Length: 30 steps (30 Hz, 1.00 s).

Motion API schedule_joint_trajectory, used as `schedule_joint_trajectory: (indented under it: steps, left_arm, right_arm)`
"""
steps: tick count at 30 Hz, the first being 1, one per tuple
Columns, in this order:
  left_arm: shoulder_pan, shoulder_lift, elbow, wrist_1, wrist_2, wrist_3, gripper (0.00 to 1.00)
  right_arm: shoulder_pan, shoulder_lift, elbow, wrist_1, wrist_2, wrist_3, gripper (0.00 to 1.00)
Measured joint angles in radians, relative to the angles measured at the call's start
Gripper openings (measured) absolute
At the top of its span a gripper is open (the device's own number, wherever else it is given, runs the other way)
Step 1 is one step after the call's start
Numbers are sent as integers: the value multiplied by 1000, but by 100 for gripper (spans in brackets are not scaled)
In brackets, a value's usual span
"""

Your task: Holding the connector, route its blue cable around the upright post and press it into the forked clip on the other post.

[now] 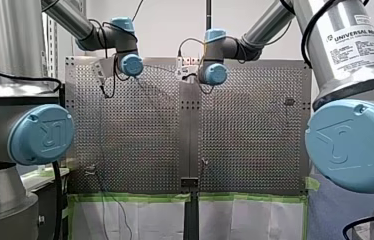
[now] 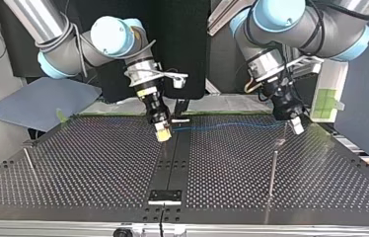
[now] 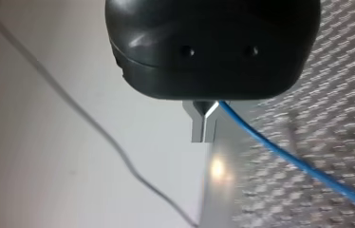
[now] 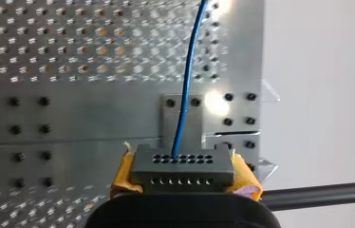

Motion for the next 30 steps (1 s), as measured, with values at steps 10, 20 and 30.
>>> schedule_joint_trajectory:
  steps: [10, 20, 30]
  left_arm:
    - [96, 69, 98, -98, 94, -62, 0]
    - [191, 1, 192, -192, 188, -86, 0]
    - [278, -93, 287, -277, 283, -109, 0]
  right_arm:
    - [-2, 3, -52, -5, -52, 18, 0]
    - [4, 42, -128, 14, -63, 33, 0]
    - [11, 106, -223, 24, -62, 39, 0]
